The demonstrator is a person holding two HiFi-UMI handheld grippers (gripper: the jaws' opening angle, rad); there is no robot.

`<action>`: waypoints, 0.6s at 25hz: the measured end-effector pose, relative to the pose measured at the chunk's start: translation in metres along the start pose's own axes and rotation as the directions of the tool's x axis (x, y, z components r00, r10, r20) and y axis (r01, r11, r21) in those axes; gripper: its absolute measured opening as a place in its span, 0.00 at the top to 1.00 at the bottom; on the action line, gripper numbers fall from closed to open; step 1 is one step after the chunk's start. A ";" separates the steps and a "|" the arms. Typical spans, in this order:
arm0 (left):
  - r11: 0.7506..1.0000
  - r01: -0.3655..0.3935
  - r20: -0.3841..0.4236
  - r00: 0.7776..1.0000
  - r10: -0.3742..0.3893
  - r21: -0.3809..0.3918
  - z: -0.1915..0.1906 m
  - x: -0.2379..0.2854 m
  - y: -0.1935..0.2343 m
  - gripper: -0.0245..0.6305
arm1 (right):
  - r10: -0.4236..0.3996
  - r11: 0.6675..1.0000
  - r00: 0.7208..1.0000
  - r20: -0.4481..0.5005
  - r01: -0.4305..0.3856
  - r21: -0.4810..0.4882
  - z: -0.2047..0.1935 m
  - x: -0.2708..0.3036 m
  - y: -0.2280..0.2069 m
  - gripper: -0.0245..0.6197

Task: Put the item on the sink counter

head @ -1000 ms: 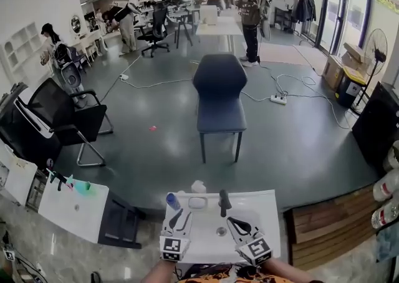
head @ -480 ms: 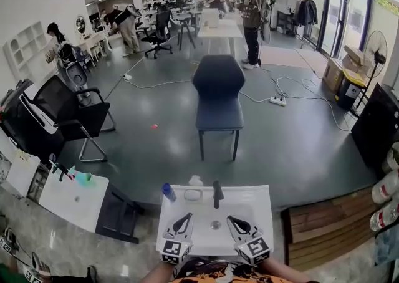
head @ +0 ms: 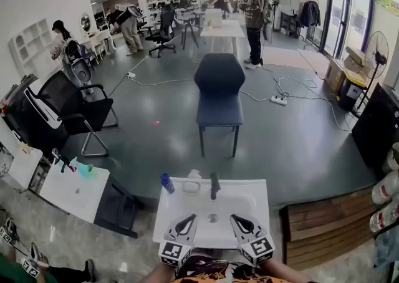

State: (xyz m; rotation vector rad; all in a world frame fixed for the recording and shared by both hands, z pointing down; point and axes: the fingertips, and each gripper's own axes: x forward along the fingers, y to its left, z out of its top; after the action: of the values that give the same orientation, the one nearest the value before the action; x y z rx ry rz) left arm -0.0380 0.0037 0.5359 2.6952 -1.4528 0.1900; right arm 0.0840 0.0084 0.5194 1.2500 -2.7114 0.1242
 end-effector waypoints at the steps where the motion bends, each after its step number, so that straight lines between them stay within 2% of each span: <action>1: 1.000 0.004 0.002 1.000 -0.004 0.000 0.000 0.000 -0.005 0.91 | -0.001 1.000 1.000 0.000 0.001 0.002 -0.001 -0.004 0.000 0.94; 15: 0.998 0.055 0.030 0.998 -0.056 0.021 0.020 -0.016 -0.061 0.93 | -0.022 1.000 0.999 0.035 0.021 0.016 -0.004 -0.050 0.001 0.94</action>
State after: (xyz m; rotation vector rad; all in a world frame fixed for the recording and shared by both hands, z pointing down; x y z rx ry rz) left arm 0.0058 0.0477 0.5132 2.7624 -1.3892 0.1618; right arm 0.1156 0.0465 0.5149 1.2978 -2.7310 0.1220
